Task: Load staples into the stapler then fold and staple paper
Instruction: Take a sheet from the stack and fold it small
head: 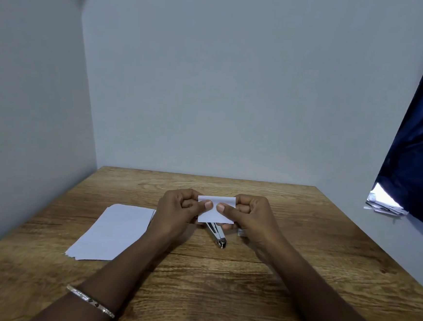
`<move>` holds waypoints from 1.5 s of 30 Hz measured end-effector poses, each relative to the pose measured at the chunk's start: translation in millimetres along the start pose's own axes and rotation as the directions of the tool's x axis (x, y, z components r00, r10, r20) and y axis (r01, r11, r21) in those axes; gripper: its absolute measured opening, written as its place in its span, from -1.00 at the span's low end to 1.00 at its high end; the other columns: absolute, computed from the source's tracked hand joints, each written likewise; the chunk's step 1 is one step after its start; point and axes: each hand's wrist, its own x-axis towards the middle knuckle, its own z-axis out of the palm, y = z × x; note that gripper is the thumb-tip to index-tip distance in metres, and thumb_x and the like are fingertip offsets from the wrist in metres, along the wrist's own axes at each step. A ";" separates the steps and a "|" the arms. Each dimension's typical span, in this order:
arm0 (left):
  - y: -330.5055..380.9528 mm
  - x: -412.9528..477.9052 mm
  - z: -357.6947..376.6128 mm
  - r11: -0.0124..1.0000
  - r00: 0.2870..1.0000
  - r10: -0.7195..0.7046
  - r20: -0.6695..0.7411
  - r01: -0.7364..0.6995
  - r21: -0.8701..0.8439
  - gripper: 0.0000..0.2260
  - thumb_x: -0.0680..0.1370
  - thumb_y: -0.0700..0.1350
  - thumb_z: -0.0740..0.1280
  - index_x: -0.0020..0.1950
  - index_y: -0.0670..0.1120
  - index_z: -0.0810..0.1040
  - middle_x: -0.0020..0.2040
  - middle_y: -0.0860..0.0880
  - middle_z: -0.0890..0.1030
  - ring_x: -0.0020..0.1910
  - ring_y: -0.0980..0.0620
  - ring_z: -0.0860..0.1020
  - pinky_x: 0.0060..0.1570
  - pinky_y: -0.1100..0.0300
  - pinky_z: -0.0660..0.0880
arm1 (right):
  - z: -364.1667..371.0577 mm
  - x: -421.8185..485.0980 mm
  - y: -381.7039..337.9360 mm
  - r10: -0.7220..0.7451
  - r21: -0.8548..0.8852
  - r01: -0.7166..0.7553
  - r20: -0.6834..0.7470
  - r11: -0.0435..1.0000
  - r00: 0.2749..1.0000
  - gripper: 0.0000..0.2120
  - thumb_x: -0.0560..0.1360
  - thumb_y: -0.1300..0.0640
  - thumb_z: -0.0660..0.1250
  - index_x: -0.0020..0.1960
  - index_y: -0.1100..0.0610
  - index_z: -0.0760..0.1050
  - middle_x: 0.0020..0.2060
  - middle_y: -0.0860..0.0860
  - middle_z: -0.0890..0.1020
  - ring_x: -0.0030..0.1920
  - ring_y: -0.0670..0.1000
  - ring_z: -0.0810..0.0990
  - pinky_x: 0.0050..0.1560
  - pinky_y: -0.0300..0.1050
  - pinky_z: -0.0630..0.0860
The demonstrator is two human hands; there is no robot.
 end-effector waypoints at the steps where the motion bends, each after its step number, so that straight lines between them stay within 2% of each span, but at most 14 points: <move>1: -0.2 0.1 -0.1 1.000 1.000 0.000 0.003 0.000 -0.008 -0.88 0.51 -0.18 0.51 -0.22 -0.15 0.67 -0.54 0.07 0.57 -0.51 0.16 0.56 -0.46 0.33 0.48 | 0.1 -0.1 0.1 0.001 0.001 -0.001 -0.002 1.000 1.000 -0.74 0.46 0.20 0.56 0.09 0.31 0.67 -0.12 0.21 0.79 -0.11 0.20 0.79 -0.21 -0.03 0.72; 4: 3.3 -0.6 -0.6 1.000 1.000 -0.002 0.020 0.003 -0.030 -0.87 0.53 -0.23 0.48 -0.22 -0.19 0.68 -0.51 0.03 0.62 -0.51 0.16 0.59 -0.49 0.37 0.47 | 0.3 -0.4 -0.2 -0.004 -0.008 0.004 -0.011 1.000 1.000 -0.75 0.45 0.19 0.57 0.05 0.31 0.67 -0.14 0.21 0.79 -0.16 0.17 0.79 -0.40 -0.16 0.64; 10: 8.5 -1.7 1.2 0.994 0.999 -0.042 0.005 0.042 -0.103 -0.86 0.51 -0.23 0.49 -0.21 -0.26 0.67 -0.44 -0.07 0.66 -0.48 0.11 0.62 -0.48 0.34 0.49 | -0.5 0.3 -0.7 -0.020 -0.007 0.020 -0.003 1.000 1.000 -0.77 0.46 0.21 0.55 0.06 0.31 0.68 -0.14 0.21 0.79 -0.17 0.16 0.79 -0.43 -0.22 0.60; 15: 6.4 -0.4 1.7 0.992 0.998 -0.053 -0.018 0.050 -0.112 -0.79 0.58 -0.11 0.43 -0.12 -0.25 0.71 -0.40 -0.07 0.59 -0.45 0.13 0.54 -0.42 0.34 0.48 | -2.7 1.6 0.8 -0.016 -0.010 0.015 0.000 1.000 1.000 -0.77 0.46 0.22 0.56 0.00 0.36 0.64 -0.16 0.22 0.78 -0.15 0.17 0.79 -0.37 -0.17 0.63; 21: 4.7 0.6 1.6 0.992 0.998 -0.047 -0.040 0.042 -0.122 -0.82 0.58 -0.16 0.42 -0.06 -0.27 0.72 -0.44 -0.02 0.63 -0.44 0.13 0.59 -0.44 0.34 0.50 | -3.1 3.4 5.9 -0.020 -0.041 0.021 0.019 0.999 1.000 -0.71 0.45 0.19 0.58 0.01 0.39 0.62 -0.13 0.19 0.78 -0.09 0.16 0.79 -0.22 -0.02 0.73; 24: 2.6 1.9 1.8 0.993 0.999 -0.025 -0.046 0.019 -0.120 -0.82 0.59 -0.17 0.41 -0.07 -0.29 0.71 -0.34 -0.24 0.59 -0.35 -0.06 0.57 -0.42 0.29 0.53 | -3.4 3.6 6.2 -0.021 -0.032 0.021 0.013 0.999 1.000 -0.71 0.44 0.19 0.58 -0.01 0.39 0.63 -0.17 0.18 0.78 -0.12 0.15 0.79 -0.28 -0.07 0.70; 27: 0.9 3.2 -0.2 0.998 0.998 0.028 -0.053 -0.030 -0.052 -0.83 0.58 -0.14 0.42 -0.07 -0.23 0.73 -0.31 -0.37 0.61 -0.34 -0.05 0.60 -0.39 0.26 0.55 | -3.2 2.6 4.9 -0.023 -0.021 0.023 0.008 1.000 1.000 -0.71 0.44 0.19 0.59 -0.01 0.38 0.64 -0.19 0.18 0.78 -0.16 0.13 0.79 -0.39 -0.19 0.63; 29: 0.7 3.8 -1.4 0.998 0.998 0.045 -0.037 -0.047 -0.042 -0.88 0.56 -0.15 0.45 -0.05 -0.19 0.74 -0.37 -0.19 0.66 -0.35 0.00 0.64 -0.38 0.24 0.56 | -2.9 2.5 4.3 -0.020 -0.010 0.020 0.010 1.000 1.000 -0.72 0.44 0.19 0.58 0.02 0.36 0.65 -0.16 0.20 0.78 -0.14 0.15 0.79 -0.40 -0.16 0.65; 33: -4.4 5.4 -2.7 0.996 0.995 0.088 -0.038 -0.088 -0.002 -0.94 0.51 -0.15 0.50 -0.06 -0.13 0.72 -0.53 0.11 0.56 -0.46 0.14 0.55 -0.37 0.24 0.49 | -1.8 2.3 4.2 -0.020 -0.020 0.021 0.027 1.000 0.999 -0.71 0.45 0.18 0.57 0.06 0.35 0.65 -0.12 0.20 0.79 -0.08 0.17 0.79 -0.17 0.01 0.74; 36: -4.1 5.8 -2.5 0.996 0.995 0.084 -0.048 -0.084 -0.010 -0.96 0.50 -0.16 0.52 -0.12 -0.11 0.73 -0.50 0.10 0.59 -0.42 0.10 0.58 -0.32 0.19 0.50 | -1.6 2.5 5.1 -0.024 -0.032 0.025 0.033 0.999 0.999 -0.69 0.45 0.17 0.57 0.06 0.37 0.64 -0.11 0.21 0.78 -0.06 0.18 0.79 -0.12 0.05 0.73; 38: -2.0 5.1 -2.4 0.997 0.996 0.072 -0.056 -0.073 -0.034 -0.96 0.48 -0.16 0.53 -0.16 -0.11 0.73 -0.46 -0.05 0.62 -0.39 -0.04 0.60 -0.29 0.10 0.53 | -0.5 2.2 4.6 -0.023 -0.024 0.024 0.045 0.999 0.999 -0.70 0.45 0.16 0.58 0.05 0.35 0.65 -0.10 0.24 0.78 -0.06 0.21 0.78 -0.03 0.19 0.70; 40: -1.7 5.3 -2.6 0.997 0.997 0.064 -0.048 -0.066 -0.049 -0.95 0.48 -0.16 0.53 -0.17 -0.12 0.73 -0.38 -0.26 0.63 -0.32 -0.24 0.61 -0.22 -0.06 0.56 | 0.9 1.9 2.9 -0.042 -0.024 0.043 0.034 0.999 0.999 -0.74 0.45 0.10 0.58 -0.01 0.28 0.68 -0.16 0.22 0.77 -0.12 0.17 0.77 -0.07 0.19 0.65; 42: -1.9 4.6 -2.2 0.996 0.998 0.055 -0.031 -0.057 -0.065 -0.94 0.47 -0.17 0.53 -0.19 -0.14 0.72 -0.39 -0.28 0.58 -0.31 -0.20 0.57 -0.21 -0.02 0.52 | 1.7 1.4 1.1 -0.077 -0.033 0.077 0.007 0.996 0.997 -0.82 0.44 0.07 0.58 -0.10 0.18 0.71 -0.22 0.20 0.76 -0.17 0.15 0.73 -0.15 0.12 0.57; 45: -2.5 4.5 -0.8 0.997 0.999 0.049 -0.006 -0.049 -0.055 -0.93 0.47 -0.19 0.53 -0.21 -0.15 0.72 -0.45 -0.19 0.56 -0.32 -0.12 0.57 -0.22 0.03 0.53 | 1.5 2.2 1.0 -0.125 -0.074 0.124 -0.016 0.990 0.992 -0.88 0.45 0.09 0.57 -0.15 0.14 0.71 -0.20 0.22 0.74 -0.09 0.32 0.72 -0.17 0.13 0.52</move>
